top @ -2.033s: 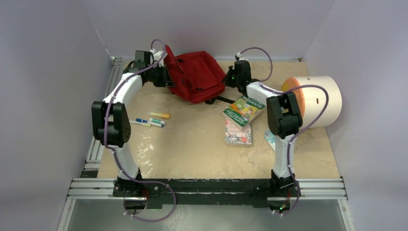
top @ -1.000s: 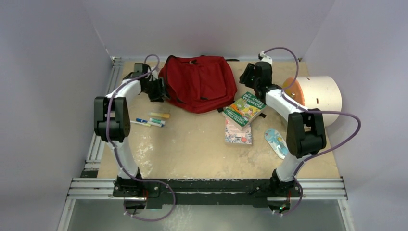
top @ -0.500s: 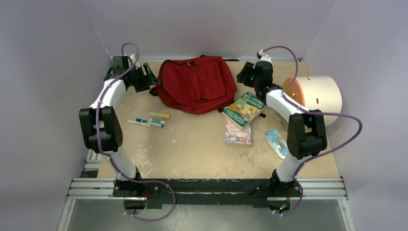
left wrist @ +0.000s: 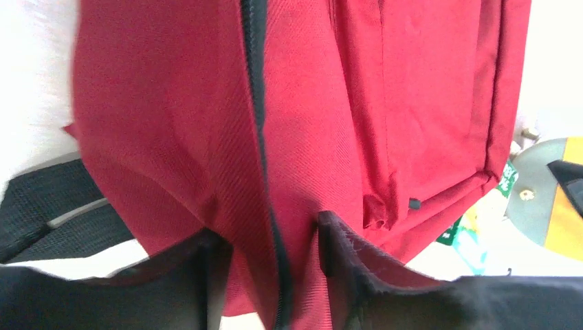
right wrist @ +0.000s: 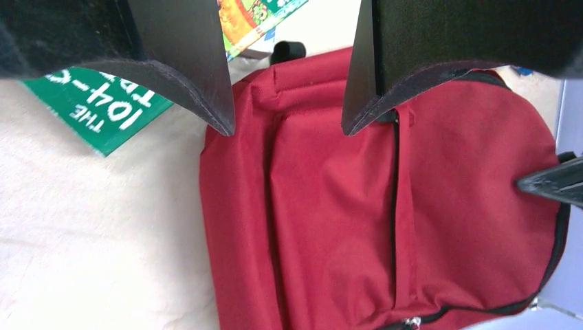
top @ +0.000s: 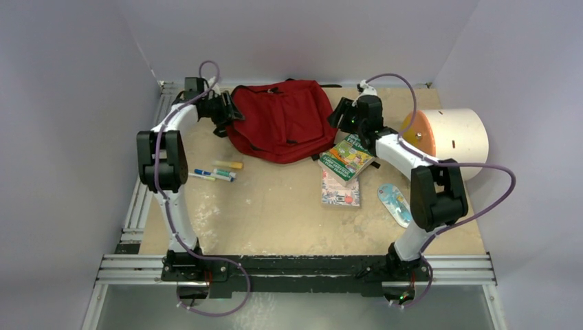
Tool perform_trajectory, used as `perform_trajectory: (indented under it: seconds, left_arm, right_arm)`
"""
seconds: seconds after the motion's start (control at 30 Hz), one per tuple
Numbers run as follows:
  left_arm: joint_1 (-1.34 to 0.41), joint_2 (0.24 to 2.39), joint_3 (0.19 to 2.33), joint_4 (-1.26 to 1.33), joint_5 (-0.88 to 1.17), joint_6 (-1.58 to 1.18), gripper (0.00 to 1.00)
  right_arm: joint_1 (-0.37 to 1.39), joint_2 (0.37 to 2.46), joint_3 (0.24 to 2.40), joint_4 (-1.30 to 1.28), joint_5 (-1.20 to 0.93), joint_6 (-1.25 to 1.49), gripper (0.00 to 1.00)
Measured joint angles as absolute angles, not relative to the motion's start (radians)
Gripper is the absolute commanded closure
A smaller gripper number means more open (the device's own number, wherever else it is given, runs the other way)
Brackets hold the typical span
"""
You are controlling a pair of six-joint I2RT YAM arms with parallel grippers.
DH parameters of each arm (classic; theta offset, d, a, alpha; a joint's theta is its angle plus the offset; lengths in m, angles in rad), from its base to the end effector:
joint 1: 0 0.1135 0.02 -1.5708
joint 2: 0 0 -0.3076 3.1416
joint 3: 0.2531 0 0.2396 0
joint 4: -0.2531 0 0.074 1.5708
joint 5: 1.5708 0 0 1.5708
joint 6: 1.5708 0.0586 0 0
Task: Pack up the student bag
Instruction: Adjust the student bag at the center of the board.
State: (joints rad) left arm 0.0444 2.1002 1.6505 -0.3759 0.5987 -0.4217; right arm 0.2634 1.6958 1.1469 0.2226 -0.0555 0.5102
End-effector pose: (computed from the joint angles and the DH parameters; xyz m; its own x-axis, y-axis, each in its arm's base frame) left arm 0.4943 -0.0111 0.2422 -0.8112 -0.3745 -0.4492 0.0144 0.7551 -0.6555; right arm 0.3980 0.1107 0.3064 -0.4218 0.3913 -0.8179 -0.1200 0.8701 0.4781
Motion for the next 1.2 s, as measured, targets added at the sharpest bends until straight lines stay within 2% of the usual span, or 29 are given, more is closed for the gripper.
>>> perform_trajectory:
  seconds: [0.13,0.17,0.4,0.67,0.87,0.9,1.07,1.2]
  left_arm:
    - [0.007,2.114,1.629,-0.379,0.603,-0.424,0.99]
    - [0.002,2.112,1.614,-0.369,0.608,-0.43,1.0]
    - [-0.028,2.077,1.451,-0.297,0.613,-0.517,1.0]
    - [-0.17,1.936,1.279,-0.185,0.585,-0.661,1.0]
    - [-0.263,1.84,1.137,-0.099,0.58,-0.752,1.0]
    - [-0.27,1.831,1.118,-0.089,0.58,-0.764,0.97]
    - [-0.28,1.823,1.069,-0.075,0.571,-0.771,0.56]
    - [-0.28,1.82,1.077,-0.124,0.545,-0.745,0.44]
  right_arm:
    - [0.289,1.689,1.115,0.219,-0.06,0.527,0.39]
    - [0.296,1.682,1.103,0.218,-0.065,0.532,0.4]
    - [0.359,1.675,1.055,0.218,-0.065,0.555,0.46]
    - [0.363,1.728,1.056,0.194,-0.004,0.541,0.43]
    - [0.359,1.62,1.015,0.253,-0.007,0.534,0.41]
    - [0.359,1.592,1.002,0.27,-0.02,0.534,0.41]
    - [0.359,1.523,0.989,0.341,-0.072,0.536,0.41]
    - [0.359,1.53,0.989,0.351,-0.091,0.535,0.41]
